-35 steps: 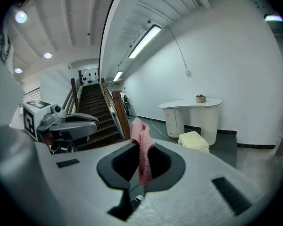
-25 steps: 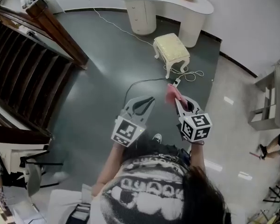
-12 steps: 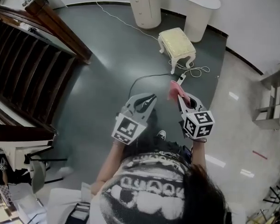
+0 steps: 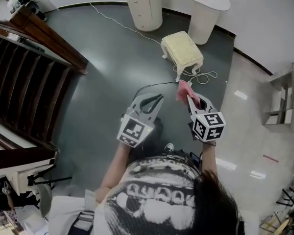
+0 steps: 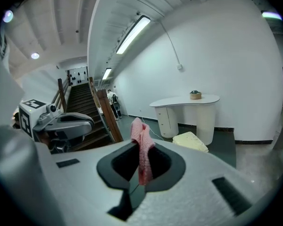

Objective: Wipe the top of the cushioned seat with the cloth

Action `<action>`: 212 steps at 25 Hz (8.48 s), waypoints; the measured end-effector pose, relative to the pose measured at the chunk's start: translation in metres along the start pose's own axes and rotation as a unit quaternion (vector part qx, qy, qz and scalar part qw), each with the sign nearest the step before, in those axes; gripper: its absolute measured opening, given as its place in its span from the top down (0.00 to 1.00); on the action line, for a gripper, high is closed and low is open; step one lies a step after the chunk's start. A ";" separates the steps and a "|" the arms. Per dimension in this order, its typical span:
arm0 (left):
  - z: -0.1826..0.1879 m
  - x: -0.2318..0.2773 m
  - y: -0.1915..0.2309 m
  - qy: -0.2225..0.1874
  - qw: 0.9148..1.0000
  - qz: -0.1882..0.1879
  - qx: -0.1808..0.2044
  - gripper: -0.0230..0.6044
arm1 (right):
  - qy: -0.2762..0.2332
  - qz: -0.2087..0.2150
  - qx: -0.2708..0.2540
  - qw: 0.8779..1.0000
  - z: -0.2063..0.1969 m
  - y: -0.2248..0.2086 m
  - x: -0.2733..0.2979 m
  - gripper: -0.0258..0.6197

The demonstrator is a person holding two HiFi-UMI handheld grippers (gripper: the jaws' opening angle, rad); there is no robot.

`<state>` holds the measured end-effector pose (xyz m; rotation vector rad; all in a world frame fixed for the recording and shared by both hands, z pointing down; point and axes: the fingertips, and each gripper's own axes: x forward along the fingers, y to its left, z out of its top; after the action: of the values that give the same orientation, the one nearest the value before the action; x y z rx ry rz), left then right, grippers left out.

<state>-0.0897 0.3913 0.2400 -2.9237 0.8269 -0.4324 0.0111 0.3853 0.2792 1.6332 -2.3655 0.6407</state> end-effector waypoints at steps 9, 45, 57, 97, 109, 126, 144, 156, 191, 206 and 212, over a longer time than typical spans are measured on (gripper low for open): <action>-0.003 0.051 0.104 -0.005 0.999 -0.043 0.002 0.94 | 0.015 -0.034 0.015 0.999 0.044 -0.021 0.097 0.94; -0.025 0.128 0.216 -0.007 0.997 -0.072 -0.021 0.94 | 0.050 -0.057 0.023 0.997 0.079 -0.074 0.225 0.94; -0.029 0.249 0.263 0.019 0.998 -0.045 -0.035 0.94 | 0.100 -0.011 0.022 0.995 0.102 -0.199 0.307 0.94; -0.180 0.427 0.372 0.065 0.996 0.029 -0.047 0.94 | 0.284 0.073 -0.038 0.955 -0.029 -0.376 0.607 0.94; -0.260 0.456 0.421 0.092 0.994 0.036 -0.054 0.94 | 0.342 0.095 -0.042 0.934 -0.112 -0.381 0.698 0.94; -0.286 0.487 0.438 0.107 0.992 0.000 -0.067 0.94 | 0.390 0.017 -0.032 0.920 -0.151 -0.472 0.708 0.94; -0.285 0.506 0.414 0.118 0.990 -0.045 -0.063 0.94 | 0.404 -0.077 -0.052 0.910 -0.121 -0.599 0.667 0.94; -0.270 0.509 0.404 0.117 0.990 -0.040 -0.062 0.94 | 0.363 0.080 -0.058 0.927 -0.122 -0.472 0.649 0.94; -0.282 0.512 0.365 0.131 0.987 -0.063 -0.067 0.94 | 0.414 -0.015 -0.030 0.909 -0.178 -0.548 0.613 0.94; -0.271 0.528 0.350 0.129 0.987 -0.084 -0.054 0.94 | 0.410 -0.060 -0.036 0.909 -0.163 -0.604 0.579 0.94; -0.267 0.525 0.344 0.127 0.987 -0.081 -0.050 0.94 | 0.379 0.002 -0.031 0.925 -0.150 -0.554 0.575 0.94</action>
<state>0.0882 -0.1749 0.5764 -3.0842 0.6539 -0.8127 0.2972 -0.1942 0.7721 1.0654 -1.7871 0.9688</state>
